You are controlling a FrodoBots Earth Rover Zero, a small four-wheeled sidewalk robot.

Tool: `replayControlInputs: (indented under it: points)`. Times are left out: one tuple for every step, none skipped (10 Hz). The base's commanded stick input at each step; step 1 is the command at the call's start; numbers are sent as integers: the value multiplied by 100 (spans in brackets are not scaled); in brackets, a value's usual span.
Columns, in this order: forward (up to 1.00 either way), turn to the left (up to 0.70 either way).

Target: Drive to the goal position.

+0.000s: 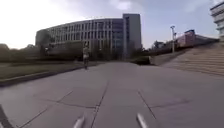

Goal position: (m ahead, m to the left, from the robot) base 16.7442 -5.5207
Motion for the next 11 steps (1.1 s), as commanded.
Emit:
replayControlInputs:
  points:
    - [70,14]
    - [70,14]
    - [70,14]
    - [70,14]
    - [70,6]
    - [70,0]
    - [70,-1]
    - [70,-6]
    - [70,-11]
    - [70,-14]
    - [70,-14]
